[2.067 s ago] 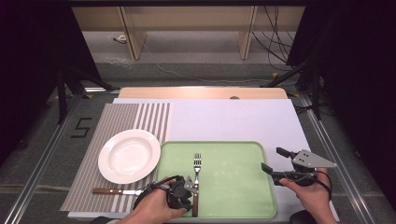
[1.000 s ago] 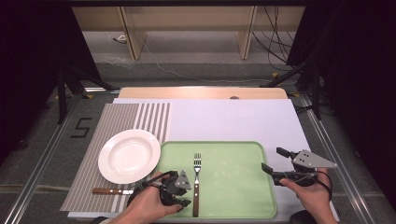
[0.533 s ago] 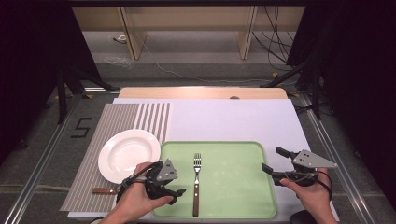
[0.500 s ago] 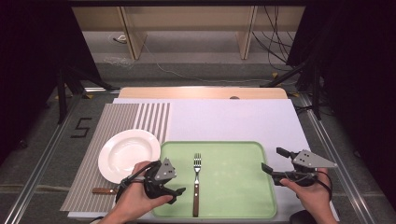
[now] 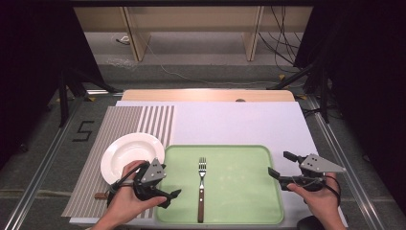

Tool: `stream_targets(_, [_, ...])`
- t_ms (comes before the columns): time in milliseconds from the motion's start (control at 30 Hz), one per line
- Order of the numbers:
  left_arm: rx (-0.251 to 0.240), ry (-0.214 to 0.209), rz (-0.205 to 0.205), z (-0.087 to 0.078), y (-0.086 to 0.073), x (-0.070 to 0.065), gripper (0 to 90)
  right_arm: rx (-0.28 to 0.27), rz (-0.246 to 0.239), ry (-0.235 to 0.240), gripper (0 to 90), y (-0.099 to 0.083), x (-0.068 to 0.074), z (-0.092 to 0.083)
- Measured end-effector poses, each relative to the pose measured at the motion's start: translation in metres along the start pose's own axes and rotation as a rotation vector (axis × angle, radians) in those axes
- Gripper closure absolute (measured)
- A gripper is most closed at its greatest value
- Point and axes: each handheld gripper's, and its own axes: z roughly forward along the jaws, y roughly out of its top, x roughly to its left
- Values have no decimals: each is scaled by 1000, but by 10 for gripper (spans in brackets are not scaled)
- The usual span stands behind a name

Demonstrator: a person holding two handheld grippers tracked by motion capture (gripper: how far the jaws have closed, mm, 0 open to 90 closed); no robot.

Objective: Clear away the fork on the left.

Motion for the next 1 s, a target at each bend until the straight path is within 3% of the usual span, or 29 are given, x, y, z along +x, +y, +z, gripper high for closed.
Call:
stream_targets(200, [-36,26,-33,-9,-9,14,63,-1,-1,0,175,0,0,0])
stream_targets(467, [-46,78,-81,-22,-21,29,66,-1,-1,-1,175,0,0,0])
stream_targets(1000, [-52,103,-90,-23,-23,36,70,-3,0,-3,175,0,-1,0])
